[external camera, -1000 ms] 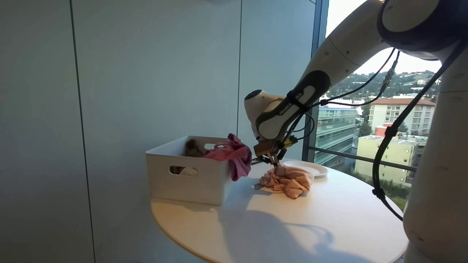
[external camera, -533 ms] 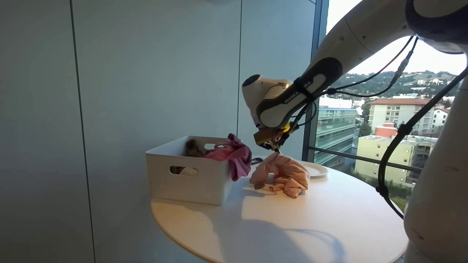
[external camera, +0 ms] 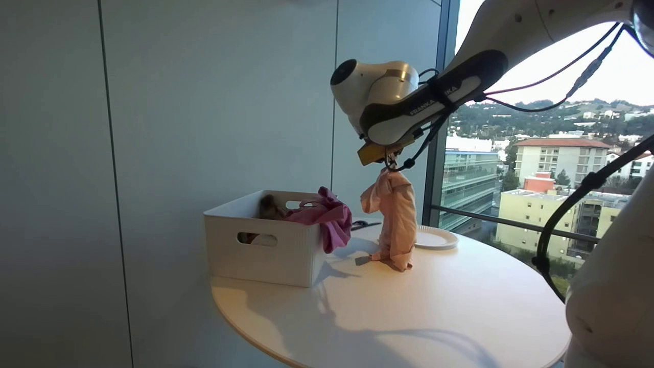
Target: Put the clothing into the basket
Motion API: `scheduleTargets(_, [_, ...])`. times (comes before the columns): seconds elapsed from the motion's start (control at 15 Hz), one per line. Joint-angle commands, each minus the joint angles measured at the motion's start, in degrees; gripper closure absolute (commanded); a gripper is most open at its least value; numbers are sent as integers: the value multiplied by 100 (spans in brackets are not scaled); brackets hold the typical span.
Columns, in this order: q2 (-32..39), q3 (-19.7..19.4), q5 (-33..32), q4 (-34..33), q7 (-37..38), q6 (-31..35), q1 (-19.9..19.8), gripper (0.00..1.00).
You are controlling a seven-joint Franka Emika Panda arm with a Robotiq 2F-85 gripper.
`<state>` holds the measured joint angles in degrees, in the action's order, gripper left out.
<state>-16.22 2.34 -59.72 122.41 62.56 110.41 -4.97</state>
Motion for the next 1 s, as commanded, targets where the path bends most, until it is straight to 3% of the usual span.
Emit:
scheduleTargets(0.0, [128,99,-480,-619,-58,-289,118,96])
scheduleTargets(0.33, [750,-15,-541,-1516,-530,425,286,96])
scheduleTargets(0.93, [2204,271,-242,-3283,-1943,1520,842,97])
